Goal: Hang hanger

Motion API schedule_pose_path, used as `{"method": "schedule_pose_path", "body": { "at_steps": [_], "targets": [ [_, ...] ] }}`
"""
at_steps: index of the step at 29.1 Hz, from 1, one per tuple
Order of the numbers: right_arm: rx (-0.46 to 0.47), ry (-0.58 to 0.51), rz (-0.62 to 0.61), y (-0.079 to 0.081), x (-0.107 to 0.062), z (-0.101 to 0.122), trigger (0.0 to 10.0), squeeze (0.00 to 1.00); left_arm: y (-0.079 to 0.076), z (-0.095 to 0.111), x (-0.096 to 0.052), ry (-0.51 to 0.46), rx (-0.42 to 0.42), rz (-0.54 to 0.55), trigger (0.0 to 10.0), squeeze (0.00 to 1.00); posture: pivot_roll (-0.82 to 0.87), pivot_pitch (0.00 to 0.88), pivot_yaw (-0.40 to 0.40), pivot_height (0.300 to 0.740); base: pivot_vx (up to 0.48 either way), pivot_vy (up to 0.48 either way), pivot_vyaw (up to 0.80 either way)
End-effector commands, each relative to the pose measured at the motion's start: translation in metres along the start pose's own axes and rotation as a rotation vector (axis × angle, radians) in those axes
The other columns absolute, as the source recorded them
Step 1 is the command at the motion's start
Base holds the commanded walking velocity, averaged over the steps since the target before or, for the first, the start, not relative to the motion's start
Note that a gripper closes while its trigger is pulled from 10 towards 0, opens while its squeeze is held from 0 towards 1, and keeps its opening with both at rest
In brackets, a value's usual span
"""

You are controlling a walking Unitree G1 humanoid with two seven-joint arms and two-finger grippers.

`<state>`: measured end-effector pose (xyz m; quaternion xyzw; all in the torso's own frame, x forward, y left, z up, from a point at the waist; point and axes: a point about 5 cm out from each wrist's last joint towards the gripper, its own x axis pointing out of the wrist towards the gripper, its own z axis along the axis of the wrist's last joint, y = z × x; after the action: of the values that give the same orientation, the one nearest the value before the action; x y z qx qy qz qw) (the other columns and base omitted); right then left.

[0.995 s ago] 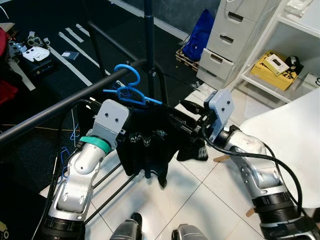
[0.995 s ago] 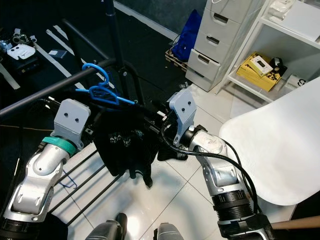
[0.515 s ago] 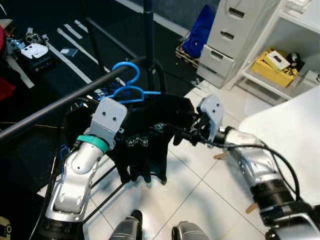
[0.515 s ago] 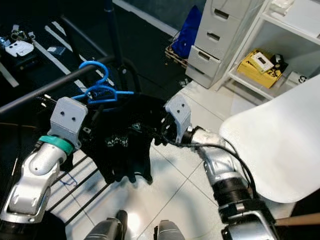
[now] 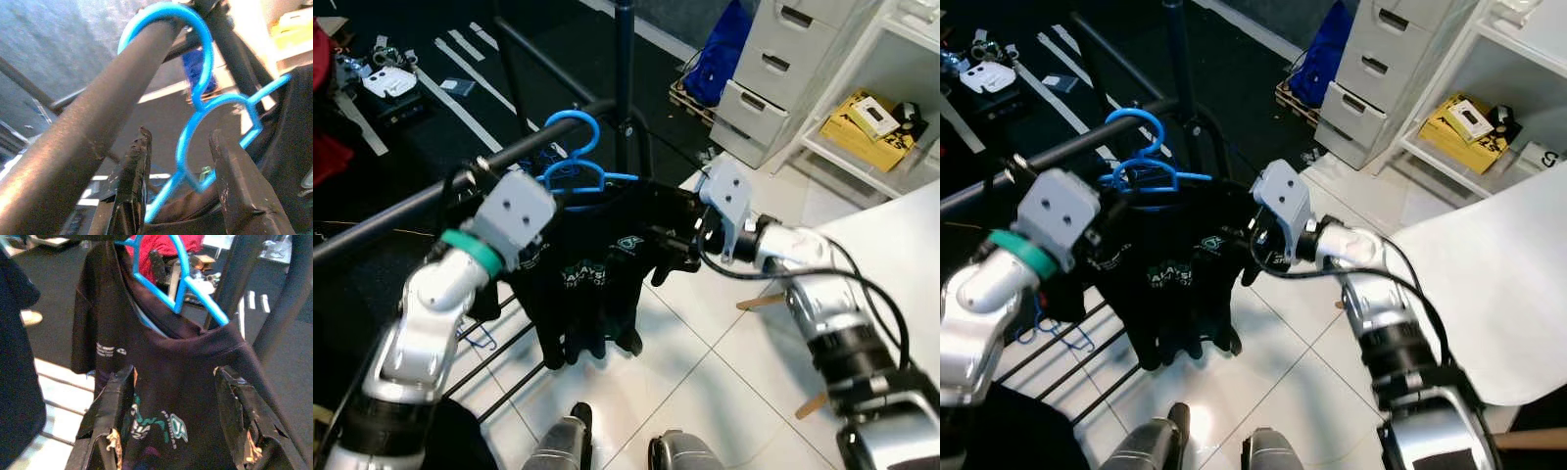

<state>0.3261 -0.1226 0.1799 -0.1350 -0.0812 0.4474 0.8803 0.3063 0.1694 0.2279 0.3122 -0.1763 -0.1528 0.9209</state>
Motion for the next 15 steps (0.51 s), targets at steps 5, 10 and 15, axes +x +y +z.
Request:
{"method": "schedule_pose_path", "body": {
  "at_steps": [5, 10, 15],
  "targets": [
    [0.093, -0.039, -0.057, 0.023, -0.005, -0.009, 10.0, 0.0, 0.0, -0.013, 0.001, 0.06, 0.07, -0.003, 10.0, 1.0, -0.08, 0.125, 0.046, 0.74, 0.0, 0.0, 0.0],
    [0.147, -0.045, -0.09, 0.037, -0.007, -0.014, 10.0, 0.0, -0.011, -0.016, 0.001, 0.076, 0.062, -0.016, 10.0, 1.0, -0.08, 0.126, 0.042, 0.74, 0.0, 0.0, 0.0],
    [0.179, -0.042, -0.116, 0.045, -0.009, -0.017, 10.0, 0.0, -0.028, -0.023, -0.001, 0.111, 0.022, 0.055, 10.0, 0.0, -0.09, 0.126, 0.039, 0.74, 0.0, 0.0, 0.0]
  ]
}}
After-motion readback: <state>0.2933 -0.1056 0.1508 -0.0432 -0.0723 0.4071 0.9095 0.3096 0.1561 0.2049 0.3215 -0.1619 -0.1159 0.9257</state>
